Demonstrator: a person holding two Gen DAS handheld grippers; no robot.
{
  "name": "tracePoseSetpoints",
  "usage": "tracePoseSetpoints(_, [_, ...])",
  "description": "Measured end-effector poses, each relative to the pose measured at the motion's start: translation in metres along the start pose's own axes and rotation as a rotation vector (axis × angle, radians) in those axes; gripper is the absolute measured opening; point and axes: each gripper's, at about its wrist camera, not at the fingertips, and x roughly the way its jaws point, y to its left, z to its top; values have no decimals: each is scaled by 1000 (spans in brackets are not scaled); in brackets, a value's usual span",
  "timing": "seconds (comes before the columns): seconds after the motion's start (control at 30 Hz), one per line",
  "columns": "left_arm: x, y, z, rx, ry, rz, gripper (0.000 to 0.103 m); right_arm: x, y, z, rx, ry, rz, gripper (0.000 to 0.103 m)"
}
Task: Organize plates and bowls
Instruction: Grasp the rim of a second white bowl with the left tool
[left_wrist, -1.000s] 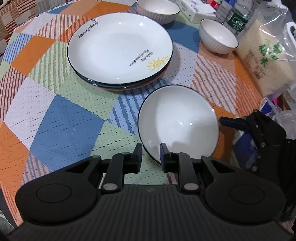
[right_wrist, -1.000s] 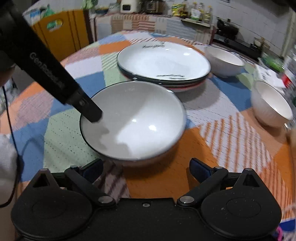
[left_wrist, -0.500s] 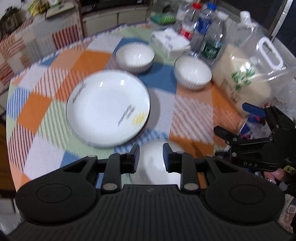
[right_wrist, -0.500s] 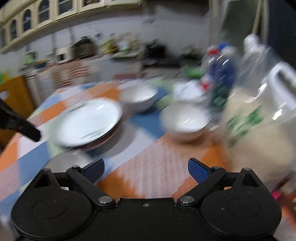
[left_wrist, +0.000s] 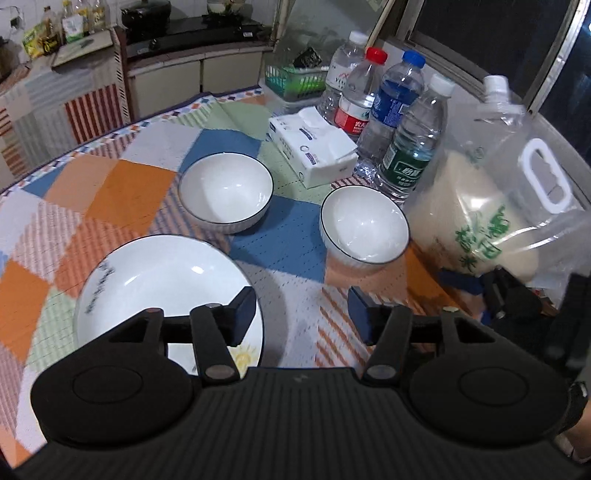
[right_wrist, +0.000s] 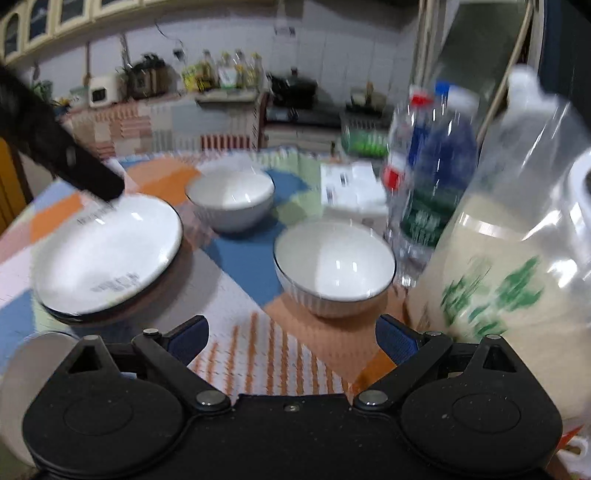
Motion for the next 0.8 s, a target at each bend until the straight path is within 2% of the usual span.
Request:
tracePoseSetpoints(0.13, [39,-6,9,51,13,40,55,37,2,0,-57,65,-31,99])
tracePoseSetpoints(0.27, [74,-6,19,27,18,1,55,63,4,6,-51,100,-62,99])
tracePoseSetpoints(0.43, [116,-16,33,3,34,-39,53,84,9,9,-36,91,-161,100])
tracePoseSetpoints(0.57, [148,-27,40,4,47,-40,49,95,5,8,-20,82,-183,100])
tracePoseSetpoints(0.6, [153,-28,41,-4,48,-45,42,96,6,7,-18,74,-189,100])
tracePoseSetpoints(0.63, [157,-28,42,-13,48,-53,26,98,5,8,-11,69,-186,101])
tracePoseSetpoints(0.73, [166,-21,52,-66,33,-46,14,103,2,9,13,55,-176,101])
tracePoseSetpoints(0.8, [171,-11,59,-102,64,-66,9,109,-1,12,20,55,-154,101])
